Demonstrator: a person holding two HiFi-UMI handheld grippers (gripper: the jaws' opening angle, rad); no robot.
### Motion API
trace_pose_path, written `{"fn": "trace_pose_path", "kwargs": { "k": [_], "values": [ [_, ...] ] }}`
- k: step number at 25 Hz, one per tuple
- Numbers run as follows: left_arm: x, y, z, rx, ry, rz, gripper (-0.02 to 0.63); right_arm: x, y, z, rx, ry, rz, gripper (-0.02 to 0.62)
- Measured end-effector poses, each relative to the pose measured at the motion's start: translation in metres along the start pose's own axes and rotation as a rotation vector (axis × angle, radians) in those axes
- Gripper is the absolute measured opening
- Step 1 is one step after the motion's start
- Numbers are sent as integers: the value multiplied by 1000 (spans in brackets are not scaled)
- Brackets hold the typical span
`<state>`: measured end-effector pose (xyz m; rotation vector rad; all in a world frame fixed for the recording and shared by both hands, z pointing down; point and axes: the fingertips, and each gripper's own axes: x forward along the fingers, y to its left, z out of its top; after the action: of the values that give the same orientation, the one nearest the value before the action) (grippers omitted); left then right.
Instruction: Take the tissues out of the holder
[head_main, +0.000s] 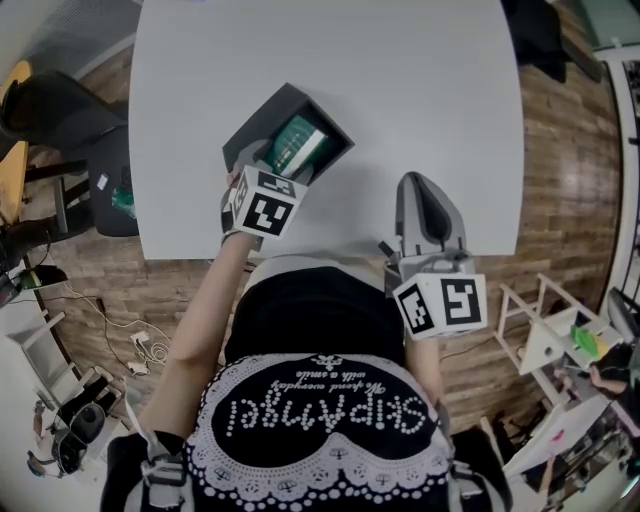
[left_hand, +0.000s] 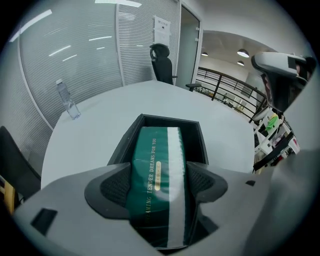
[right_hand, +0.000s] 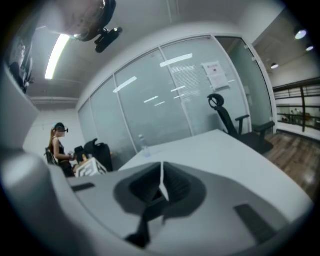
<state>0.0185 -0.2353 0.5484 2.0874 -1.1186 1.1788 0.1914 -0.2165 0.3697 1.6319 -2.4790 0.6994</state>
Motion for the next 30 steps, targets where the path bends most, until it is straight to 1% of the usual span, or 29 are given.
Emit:
{"fn": "trace_pose_path", "kwargs": {
  "k": [5,15,19,23,27,30],
  "values": [
    [3,1,-2,1,33,-1,347,4,4,0,2,5,5,35],
    [5,4,-3,12,42,-4,339,4,7,-4,-3,16,4,35],
    [3,3,-1,12,46,8,336,-1,9,-1,-5,7,7,35],
    [2,3,-2,4,54,-5,336,-4,10,0,-3,3,4,35],
    [-3,-1,2,44,59,-3,334,-10,5,2,3,-7,-14,35],
    [-13,-4,15,60,24,-1,334,-13,1,2,9,-13,-29,35]
  ]
}}
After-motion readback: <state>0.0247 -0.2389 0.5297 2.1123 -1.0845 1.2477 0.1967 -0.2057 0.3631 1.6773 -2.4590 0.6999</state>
